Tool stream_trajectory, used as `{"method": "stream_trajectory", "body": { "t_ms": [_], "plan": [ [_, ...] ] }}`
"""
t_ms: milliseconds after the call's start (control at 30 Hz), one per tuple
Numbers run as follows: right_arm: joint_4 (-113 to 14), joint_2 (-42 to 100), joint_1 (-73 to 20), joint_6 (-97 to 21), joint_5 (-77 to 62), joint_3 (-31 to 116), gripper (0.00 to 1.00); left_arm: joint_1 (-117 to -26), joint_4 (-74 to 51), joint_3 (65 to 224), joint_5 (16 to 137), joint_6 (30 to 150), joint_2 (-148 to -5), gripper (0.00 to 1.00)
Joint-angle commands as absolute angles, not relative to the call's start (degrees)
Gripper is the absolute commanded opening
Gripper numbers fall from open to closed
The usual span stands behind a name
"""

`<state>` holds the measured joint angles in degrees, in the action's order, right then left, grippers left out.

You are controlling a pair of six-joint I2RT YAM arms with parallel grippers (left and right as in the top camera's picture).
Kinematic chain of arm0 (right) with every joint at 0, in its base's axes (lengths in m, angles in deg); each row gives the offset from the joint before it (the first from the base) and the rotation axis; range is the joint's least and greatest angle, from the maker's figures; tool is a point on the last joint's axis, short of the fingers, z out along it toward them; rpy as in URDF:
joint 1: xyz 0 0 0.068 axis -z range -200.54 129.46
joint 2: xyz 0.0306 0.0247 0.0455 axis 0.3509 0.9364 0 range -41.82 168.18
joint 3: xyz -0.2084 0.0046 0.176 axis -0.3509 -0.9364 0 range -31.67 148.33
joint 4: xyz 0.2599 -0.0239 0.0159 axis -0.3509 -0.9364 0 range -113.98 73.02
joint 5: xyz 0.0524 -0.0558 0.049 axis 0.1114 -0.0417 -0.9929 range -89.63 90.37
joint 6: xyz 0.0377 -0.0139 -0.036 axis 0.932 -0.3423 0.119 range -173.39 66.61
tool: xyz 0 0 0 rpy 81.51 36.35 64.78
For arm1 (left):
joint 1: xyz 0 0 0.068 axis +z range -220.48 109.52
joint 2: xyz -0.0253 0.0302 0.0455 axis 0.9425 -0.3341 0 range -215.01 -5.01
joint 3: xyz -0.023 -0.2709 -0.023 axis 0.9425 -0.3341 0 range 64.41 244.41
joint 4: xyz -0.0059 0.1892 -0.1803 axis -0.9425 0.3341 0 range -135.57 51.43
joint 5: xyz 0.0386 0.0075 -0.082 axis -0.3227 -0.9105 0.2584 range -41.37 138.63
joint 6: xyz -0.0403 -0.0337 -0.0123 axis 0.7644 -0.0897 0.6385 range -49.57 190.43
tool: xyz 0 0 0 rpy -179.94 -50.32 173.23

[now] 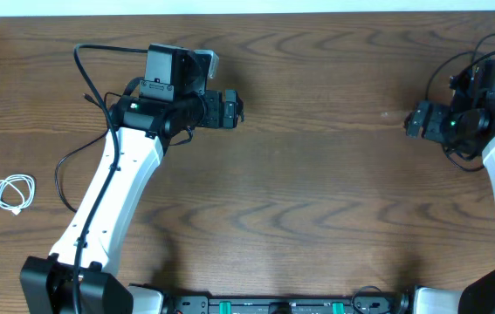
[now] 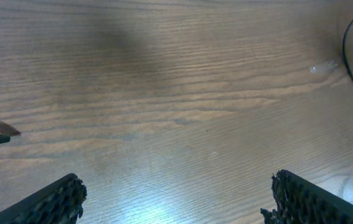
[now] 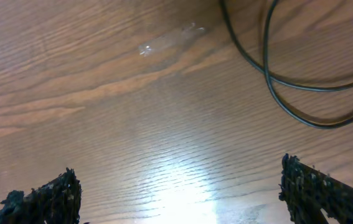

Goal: Untangle cables

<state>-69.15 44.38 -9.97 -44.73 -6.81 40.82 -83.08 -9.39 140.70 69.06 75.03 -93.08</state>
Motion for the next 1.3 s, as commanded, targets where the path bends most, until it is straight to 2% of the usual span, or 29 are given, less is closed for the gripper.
{"method": "stream_trajectory", "body": {
  "t_ms": [0, 700, 1267],
  "plan": [
    [-69.2, 44.2, -11.9, -45.3, -11.2, 41.4, 0.99, -83.2, -9.2, 140.6, 68.5, 74.5, -92.2, 0.96],
    [-73.1, 44.2, -15.8, -45.4, -13.3, 41.4, 0.99, -83.2, -9.2, 140.6, 68.5, 74.5, -92.2, 0.96],
    [-72.5, 44.2, -25.1, -45.8, -9.1, 41.4, 0.99, -83.2, -9.2, 140.6, 68.5, 74.5, -92.2, 0.96]
  ]
}}
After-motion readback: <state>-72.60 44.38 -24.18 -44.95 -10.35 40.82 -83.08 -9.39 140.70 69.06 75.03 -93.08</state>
